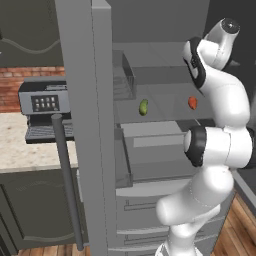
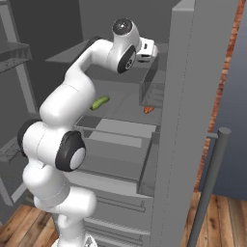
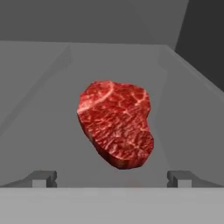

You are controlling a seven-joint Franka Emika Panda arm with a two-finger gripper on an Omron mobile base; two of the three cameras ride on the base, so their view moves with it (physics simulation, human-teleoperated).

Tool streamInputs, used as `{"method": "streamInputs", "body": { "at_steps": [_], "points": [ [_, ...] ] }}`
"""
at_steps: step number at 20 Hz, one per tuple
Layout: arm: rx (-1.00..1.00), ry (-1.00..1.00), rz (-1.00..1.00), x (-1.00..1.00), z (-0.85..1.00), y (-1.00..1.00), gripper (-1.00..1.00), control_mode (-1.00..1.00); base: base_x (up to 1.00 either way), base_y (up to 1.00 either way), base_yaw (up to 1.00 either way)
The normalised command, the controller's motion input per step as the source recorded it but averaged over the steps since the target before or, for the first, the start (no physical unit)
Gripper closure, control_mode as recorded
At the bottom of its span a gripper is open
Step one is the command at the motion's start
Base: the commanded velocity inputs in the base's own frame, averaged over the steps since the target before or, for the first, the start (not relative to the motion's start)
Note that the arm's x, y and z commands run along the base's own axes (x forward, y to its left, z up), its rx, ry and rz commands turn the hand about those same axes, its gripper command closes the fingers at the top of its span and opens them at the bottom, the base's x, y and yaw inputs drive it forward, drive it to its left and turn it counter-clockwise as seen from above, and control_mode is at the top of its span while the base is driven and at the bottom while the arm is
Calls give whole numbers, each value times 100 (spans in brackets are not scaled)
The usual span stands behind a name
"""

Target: Gather the cucumber and sweet potato from the fridge and place them on a tray on the dining counter. Then gather the steak and chicken drumstick from the fridge and place them on the other tray.

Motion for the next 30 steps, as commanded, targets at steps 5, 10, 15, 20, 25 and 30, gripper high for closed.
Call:
{"method": "streamInputs", "body": {
  "at_steps": [5,10,15,20,25,30],
  "points": [
    [0,0,0,36,-3,-7,-100,-100,0,0,0],
    [0,0,0,38,-2,-15,-100,-100,0,0,0],
    [0,2,2,20,-24,3,-100,-100,0,0,0],
    [0,4,6,0,-61,38,100,-100,0,0,0],
    [0,0,4,0,-71,19,100,-100,0,0,0],
    [0,-23,2,-37,-58,29,100,-100,0,0,0]
  ]
}}
